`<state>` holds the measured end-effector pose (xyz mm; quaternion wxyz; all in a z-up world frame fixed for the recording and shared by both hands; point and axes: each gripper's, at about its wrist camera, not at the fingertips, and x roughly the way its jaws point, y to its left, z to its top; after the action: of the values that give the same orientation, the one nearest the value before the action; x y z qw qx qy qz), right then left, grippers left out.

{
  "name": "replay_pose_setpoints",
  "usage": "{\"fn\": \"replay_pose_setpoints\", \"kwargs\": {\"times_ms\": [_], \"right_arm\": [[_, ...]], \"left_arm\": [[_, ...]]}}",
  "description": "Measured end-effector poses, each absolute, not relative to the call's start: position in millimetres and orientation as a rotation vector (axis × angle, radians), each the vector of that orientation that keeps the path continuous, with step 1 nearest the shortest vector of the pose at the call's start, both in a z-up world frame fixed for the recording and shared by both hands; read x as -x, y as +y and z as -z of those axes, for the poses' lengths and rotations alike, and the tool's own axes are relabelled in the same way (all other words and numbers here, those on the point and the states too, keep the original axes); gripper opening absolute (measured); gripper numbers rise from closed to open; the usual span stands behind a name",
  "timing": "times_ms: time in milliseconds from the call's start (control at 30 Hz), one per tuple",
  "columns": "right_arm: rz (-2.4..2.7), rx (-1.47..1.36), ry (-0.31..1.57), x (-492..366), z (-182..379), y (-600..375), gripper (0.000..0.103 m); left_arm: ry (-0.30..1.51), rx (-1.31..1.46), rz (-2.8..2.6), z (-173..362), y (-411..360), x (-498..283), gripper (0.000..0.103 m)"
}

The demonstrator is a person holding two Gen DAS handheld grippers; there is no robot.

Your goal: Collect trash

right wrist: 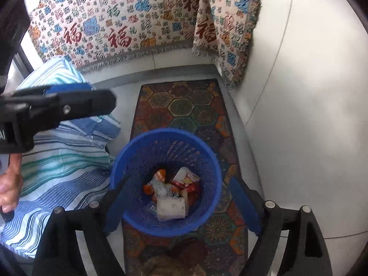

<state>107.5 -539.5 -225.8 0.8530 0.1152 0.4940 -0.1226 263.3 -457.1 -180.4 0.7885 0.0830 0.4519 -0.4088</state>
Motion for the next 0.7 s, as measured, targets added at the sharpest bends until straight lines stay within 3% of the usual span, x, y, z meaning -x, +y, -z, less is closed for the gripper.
{"fn": "replay_pose_setpoints", "kwargs": {"times_ms": [167,300,467,700], "right_arm": [[0.331,-0.268,0.989,-89.4,198.8,-537.1,0.089],[0.410,-0.265,0.967,-60.5,168.9,-528.5,0.089],[0.486,-0.279,0.917,-9.7,131.6,-510.6,0.103],[0.494,-0.275,0.872,23.3,99.5,-485.3,0.103]], "left_arm": [[0.964,-0.203,0.820,158.2,-439.2,-241.0,0.081],[0.936,-0.186,0.800,134.7,-410.1,-210.7,0.102],[0.923,-0.286,0.770,120.0,-388.0,-167.0,0.103],[0.868,-0.286,0.699,98.8,-372.1,-142.0,0.103]]}}
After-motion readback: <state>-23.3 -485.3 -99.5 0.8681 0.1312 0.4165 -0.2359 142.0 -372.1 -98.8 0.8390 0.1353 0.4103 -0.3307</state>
